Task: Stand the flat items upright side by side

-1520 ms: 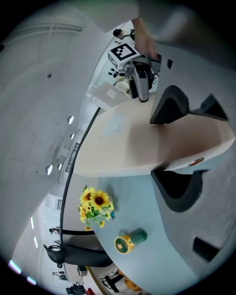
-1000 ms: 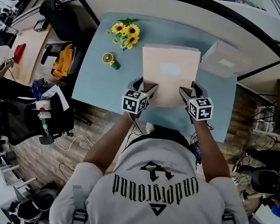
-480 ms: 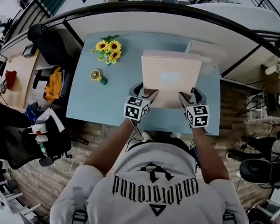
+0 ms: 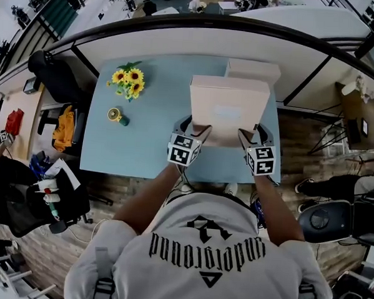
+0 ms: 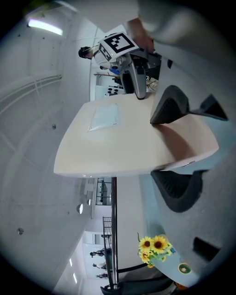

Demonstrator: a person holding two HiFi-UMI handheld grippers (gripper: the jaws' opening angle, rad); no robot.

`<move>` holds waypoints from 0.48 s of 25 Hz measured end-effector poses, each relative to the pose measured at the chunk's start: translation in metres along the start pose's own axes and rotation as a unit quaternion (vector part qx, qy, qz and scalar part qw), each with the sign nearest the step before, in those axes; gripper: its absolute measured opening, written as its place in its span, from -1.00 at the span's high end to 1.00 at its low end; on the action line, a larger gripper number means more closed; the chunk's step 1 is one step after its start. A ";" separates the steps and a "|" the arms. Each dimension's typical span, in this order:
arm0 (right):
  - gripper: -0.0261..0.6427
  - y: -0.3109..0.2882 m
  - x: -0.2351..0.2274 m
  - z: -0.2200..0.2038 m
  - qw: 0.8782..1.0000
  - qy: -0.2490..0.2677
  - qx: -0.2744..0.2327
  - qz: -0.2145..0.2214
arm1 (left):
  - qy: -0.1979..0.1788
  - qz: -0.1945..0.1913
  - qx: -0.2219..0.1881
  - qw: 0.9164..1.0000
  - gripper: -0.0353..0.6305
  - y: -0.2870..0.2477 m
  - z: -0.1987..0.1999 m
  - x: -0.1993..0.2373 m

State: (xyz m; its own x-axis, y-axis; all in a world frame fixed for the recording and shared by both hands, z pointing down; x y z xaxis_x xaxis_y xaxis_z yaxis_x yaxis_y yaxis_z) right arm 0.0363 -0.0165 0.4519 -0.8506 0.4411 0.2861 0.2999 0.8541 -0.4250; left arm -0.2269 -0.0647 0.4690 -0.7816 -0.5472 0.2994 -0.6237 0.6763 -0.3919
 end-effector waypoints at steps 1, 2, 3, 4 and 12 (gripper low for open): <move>0.01 0.001 -0.007 -0.003 1.000 0.001 -0.001 -0.001 | -0.002 0.001 0.000 1.000 -0.08 -0.005 0.001 -0.005; 0.01 0.002 -0.013 -0.006 1.000 0.001 -0.001 -0.001 | -0.004 0.002 -0.001 1.000 -0.08 -0.010 0.003 -0.010; 0.01 0.003 -0.020 -0.008 1.000 0.002 -0.002 0.000 | -0.006 0.004 -0.001 1.000 -0.08 -0.015 0.004 -0.016; 0.02 0.004 -0.027 -0.010 1.000 0.004 -0.002 0.001 | -0.007 0.007 -0.001 1.000 -0.08 -0.019 0.005 -0.022; 0.02 0.000 -0.083 -0.036 1.000 0.017 -0.014 0.017 | -0.009 0.041 -0.006 0.999 -0.08 -0.060 0.006 -0.061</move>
State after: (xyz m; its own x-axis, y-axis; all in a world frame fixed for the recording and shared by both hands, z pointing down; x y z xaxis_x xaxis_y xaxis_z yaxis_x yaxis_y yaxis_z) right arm 0.1222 -0.0430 0.4591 -0.8248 0.4782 0.3017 0.3398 0.8457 -0.4114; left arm -0.1412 -0.0750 0.4689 -0.8296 -0.4990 0.2505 -0.5580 0.7245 -0.4046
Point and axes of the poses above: the fingertips, and each gripper's own axes: y backward along the fingers, x to its left, z out of its top, the point moved 10 cm from there along y, backward along the fingers, and after that the axes turned 13 degrees about y, right-handed, at the moved point
